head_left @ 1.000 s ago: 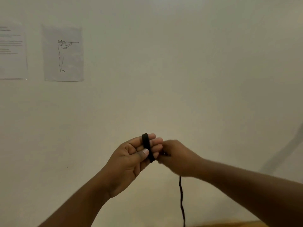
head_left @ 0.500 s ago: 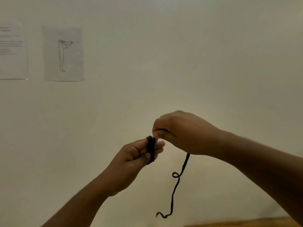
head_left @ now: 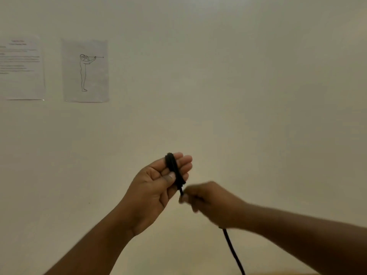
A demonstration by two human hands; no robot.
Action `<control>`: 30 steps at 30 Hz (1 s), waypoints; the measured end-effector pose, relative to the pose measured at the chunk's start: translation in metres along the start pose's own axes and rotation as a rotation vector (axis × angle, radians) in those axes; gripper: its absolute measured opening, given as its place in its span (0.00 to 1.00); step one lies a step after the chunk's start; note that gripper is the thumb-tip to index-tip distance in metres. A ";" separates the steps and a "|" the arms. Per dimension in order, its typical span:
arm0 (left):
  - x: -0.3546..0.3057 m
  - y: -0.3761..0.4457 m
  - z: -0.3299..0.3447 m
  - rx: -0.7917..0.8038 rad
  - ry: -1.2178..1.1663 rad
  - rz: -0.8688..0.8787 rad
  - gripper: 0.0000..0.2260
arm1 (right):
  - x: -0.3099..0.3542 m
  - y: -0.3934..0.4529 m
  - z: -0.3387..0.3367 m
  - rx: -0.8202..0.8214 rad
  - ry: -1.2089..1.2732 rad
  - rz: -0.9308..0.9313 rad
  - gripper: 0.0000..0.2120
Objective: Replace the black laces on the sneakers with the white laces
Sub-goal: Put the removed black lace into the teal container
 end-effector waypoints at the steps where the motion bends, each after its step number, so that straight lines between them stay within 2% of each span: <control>1: -0.003 0.003 -0.006 -0.043 -0.008 0.021 0.19 | 0.000 -0.011 0.015 0.076 -0.011 0.022 0.10; 4: -0.004 0.007 -0.020 -0.121 0.092 0.046 0.19 | 0.015 -0.038 0.034 0.160 0.124 0.031 0.10; 11: 0.018 -0.003 -0.039 -0.192 0.471 0.040 0.20 | 0.051 -0.011 -0.030 -0.132 0.393 0.024 0.10; 15: 0.030 -0.007 -0.018 -0.058 0.532 -0.026 0.20 | 0.048 0.025 -0.060 -0.223 0.245 0.031 0.11; 19: 0.038 -0.012 -0.001 0.052 0.405 -0.123 0.21 | 0.033 0.047 -0.064 -0.222 0.119 0.036 0.09; 22: 0.034 -0.015 0.002 0.079 0.242 -0.151 0.21 | 0.017 0.052 -0.053 -0.185 0.090 0.058 0.10; 25: 0.025 -0.016 0.003 0.064 0.113 -0.120 0.19 | -0.002 0.044 -0.026 -0.102 0.160 0.092 0.09; 28: 0.016 -0.011 -0.011 -0.078 0.013 -0.054 0.19 | -0.001 0.014 0.010 0.027 0.043 0.086 0.10; 30: 0.014 -0.006 -0.027 -0.173 0.073 -0.004 0.19 | 0.014 -0.011 0.030 0.160 -0.027 0.038 0.12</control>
Point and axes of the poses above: each hand's wrist, its own y-axis towards the middle knuckle, its own z-axis out of the palm, x = y × z, the point moved 4 cm from there along y, towards the middle knuckle, and after that the axes turned 8 degrees about y, right-handed, at the moved point
